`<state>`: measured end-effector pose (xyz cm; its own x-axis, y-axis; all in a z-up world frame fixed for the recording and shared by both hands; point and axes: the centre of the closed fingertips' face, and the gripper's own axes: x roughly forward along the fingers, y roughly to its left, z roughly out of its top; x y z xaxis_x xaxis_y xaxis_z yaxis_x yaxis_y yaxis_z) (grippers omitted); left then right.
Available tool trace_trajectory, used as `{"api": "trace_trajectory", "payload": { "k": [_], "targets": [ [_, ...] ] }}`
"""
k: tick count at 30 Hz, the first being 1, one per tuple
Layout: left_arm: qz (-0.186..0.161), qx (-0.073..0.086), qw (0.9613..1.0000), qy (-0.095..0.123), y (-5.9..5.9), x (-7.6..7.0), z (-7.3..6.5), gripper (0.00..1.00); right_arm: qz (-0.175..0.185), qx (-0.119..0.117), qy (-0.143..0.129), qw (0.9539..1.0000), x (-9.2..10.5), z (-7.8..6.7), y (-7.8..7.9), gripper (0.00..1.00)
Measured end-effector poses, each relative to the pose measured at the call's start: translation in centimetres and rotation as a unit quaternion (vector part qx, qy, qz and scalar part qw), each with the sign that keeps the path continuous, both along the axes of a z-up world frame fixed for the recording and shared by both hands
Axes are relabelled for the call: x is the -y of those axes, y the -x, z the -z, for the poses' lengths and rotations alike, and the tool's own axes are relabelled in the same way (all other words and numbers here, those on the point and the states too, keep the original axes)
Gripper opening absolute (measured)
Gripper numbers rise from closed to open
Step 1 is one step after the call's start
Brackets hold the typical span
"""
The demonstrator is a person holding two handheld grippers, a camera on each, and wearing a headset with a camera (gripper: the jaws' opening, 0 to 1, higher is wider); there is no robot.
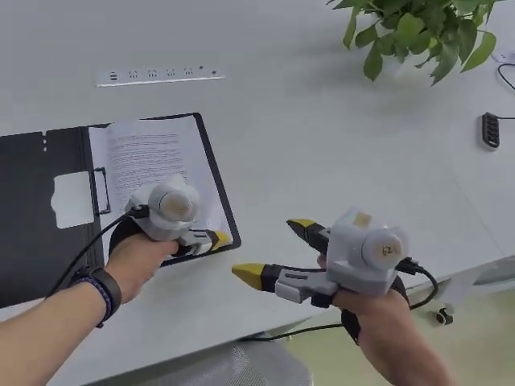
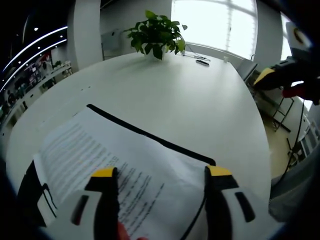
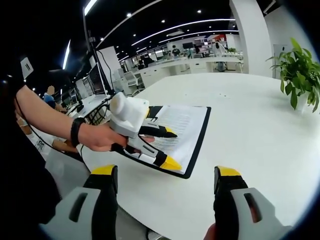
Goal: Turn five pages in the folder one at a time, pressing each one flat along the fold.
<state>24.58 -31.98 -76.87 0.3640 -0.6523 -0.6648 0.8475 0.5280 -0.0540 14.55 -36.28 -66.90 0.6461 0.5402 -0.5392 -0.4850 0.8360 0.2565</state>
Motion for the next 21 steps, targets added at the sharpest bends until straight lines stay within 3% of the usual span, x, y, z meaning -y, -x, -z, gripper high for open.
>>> {"api": "trace_trajectory", "payload": {
  "k": [8, 21],
  "targets": [
    [-0.003, 0.000, 1.0000, 0.004, -0.2, -0.4, 0.0, 0.66, -0.011, -0.003, -0.001, 0.9999, -0.5, 0.6, -1.0, 0.78],
    [-0.008, 0.003, 0.9999, 0.006, -0.7, -0.8, 0.1, 0.60, -0.026, -0.002, -0.011, 0.9996, -1.6, 1.6, -4.4, 0.71]
  ]
}}
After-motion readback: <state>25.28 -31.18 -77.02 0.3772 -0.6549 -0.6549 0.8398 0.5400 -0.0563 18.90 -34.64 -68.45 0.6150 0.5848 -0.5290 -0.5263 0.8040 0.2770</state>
